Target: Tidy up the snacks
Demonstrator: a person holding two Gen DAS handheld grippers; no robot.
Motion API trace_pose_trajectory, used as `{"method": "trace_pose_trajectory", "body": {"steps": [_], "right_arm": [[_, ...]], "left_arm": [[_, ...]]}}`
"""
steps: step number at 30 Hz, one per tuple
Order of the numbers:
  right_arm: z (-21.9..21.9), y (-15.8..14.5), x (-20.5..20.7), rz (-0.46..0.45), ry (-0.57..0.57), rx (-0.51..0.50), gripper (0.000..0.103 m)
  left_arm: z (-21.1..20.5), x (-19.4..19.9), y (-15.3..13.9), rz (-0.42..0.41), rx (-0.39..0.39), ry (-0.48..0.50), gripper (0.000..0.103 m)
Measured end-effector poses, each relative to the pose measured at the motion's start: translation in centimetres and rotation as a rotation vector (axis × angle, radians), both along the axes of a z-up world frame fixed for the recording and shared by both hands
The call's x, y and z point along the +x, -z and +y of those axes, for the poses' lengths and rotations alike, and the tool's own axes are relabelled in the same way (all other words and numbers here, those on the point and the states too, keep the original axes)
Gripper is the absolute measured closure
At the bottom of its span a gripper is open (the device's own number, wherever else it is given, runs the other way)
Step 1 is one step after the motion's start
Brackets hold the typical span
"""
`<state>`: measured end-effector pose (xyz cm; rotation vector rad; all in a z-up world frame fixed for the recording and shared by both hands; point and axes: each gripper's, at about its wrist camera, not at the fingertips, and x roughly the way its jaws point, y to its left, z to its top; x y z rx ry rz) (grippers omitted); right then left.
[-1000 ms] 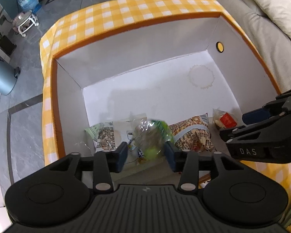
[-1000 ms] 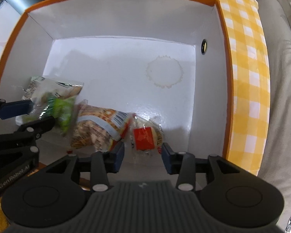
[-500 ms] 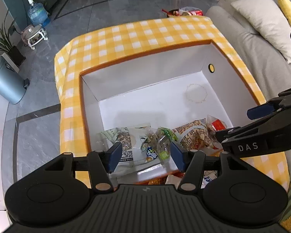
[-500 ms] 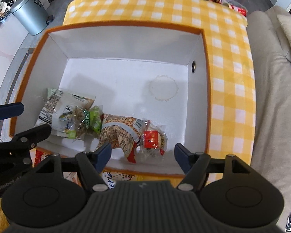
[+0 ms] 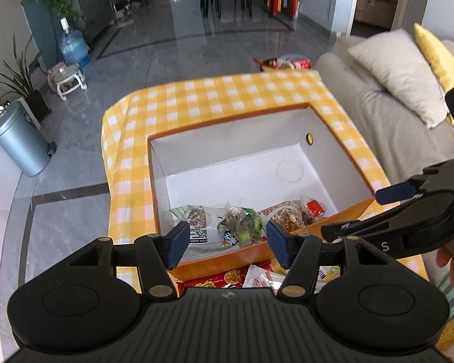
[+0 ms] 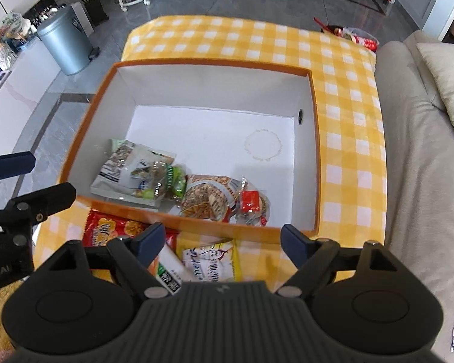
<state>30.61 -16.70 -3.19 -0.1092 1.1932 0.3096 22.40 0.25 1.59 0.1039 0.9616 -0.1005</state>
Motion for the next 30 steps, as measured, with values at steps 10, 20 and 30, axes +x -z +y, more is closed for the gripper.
{"method": "trace_pose_trajectory", "body": {"steps": [10, 20, 30], "right_arm": [[-1.1, -1.1, -5.5, -0.113, 0.029, 0.098, 0.022], [-1.9, 0.6, -12.2, -0.260, 0.028, 0.236, 0.022], [-1.2, 5.3, -17.3, -0.380, -0.057, 0.143, 0.022]], "left_arm": [[1.3, -4.7, -0.2, -0.101, -0.077, -0.032, 0.032], [2.3, -9.0, 2.8, -0.138, -0.145, -0.076, 0.032], [2.8, -10.8, 8.1, 0.012, -0.141, -0.116, 0.032]]}}
